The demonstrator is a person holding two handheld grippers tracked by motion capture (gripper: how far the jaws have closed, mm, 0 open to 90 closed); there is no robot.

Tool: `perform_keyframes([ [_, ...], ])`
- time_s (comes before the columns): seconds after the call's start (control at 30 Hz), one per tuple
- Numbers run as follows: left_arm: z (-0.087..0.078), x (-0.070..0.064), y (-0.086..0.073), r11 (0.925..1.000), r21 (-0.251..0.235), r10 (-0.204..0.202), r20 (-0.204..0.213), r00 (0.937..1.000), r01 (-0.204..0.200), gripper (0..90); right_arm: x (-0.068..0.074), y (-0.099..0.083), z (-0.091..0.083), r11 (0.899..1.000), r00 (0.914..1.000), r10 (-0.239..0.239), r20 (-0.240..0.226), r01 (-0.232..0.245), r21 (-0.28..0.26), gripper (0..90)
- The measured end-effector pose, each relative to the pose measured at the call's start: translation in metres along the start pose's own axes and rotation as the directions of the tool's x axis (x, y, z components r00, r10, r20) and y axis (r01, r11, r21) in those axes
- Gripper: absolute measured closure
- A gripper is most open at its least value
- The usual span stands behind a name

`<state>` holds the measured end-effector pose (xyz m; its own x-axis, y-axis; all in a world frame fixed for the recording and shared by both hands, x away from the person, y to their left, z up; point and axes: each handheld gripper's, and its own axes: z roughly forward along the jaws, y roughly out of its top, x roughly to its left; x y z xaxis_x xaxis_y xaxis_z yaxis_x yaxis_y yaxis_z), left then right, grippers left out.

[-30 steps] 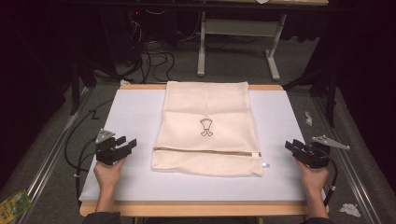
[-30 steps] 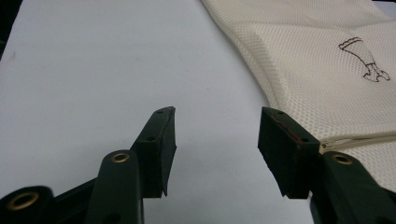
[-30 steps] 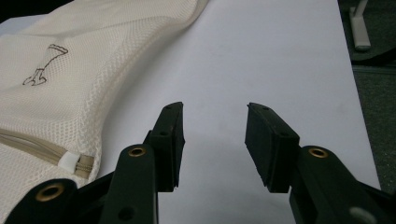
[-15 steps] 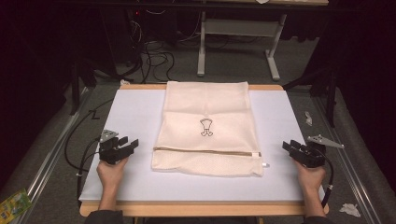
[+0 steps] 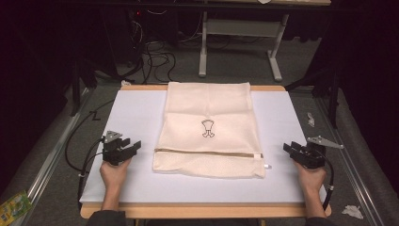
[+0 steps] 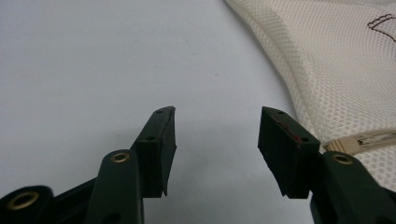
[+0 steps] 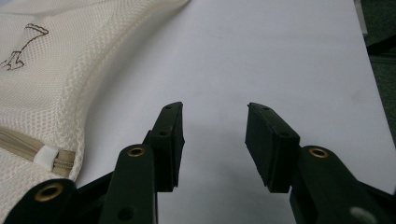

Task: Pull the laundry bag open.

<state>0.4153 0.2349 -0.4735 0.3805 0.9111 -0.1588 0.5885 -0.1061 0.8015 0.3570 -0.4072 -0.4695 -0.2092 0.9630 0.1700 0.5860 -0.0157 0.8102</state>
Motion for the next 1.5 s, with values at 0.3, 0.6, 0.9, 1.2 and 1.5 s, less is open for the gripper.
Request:
perform_keyframes([
  [0.3, 0.004, 0.002, -0.002, 1.0000, 0.000, -0.003, -0.004, 1.0000, 0.003, 46.5, 0.000, -0.001, 0.003, 1.000, 1.0000, -0.001, 0.010, 0.001, 0.009, 57.3],
  [0.6, 0.007, 0.003, -0.005, 1.0000, -0.005, -0.004, -0.017, 0.9998, 0.004, 46.3, 0.001, -0.001, 0.004, 1.000, 0.9998, -0.004, 0.020, 0.004, 0.014, 57.1],
  [0.9, 0.007, 0.002, -0.006, 0.9998, -0.017, 0.004, -0.022, 0.9998, -0.004, 45.9, 0.001, -0.002, 0.004, 1.000, 0.9998, -0.008, 0.020, 0.007, 0.015, 56.8],
  [1.2, 0.008, 0.001, -0.008, 0.9998, -0.014, 0.013, -0.021, 0.9997, -0.014, 42.7, 0.000, -0.004, 0.004, 1.000, 0.9998, 0.006, 0.016, -0.006, 0.000, 52.7],
  [1.5, 0.004, -0.003, -0.011, 0.9967, -0.056, 0.058, -0.026, 0.9980, -0.060, 38.7, 0.006, -0.007, 0.002, 0.999, 0.9981, -0.033, 0.052, 0.034, -0.021, 48.3],
])
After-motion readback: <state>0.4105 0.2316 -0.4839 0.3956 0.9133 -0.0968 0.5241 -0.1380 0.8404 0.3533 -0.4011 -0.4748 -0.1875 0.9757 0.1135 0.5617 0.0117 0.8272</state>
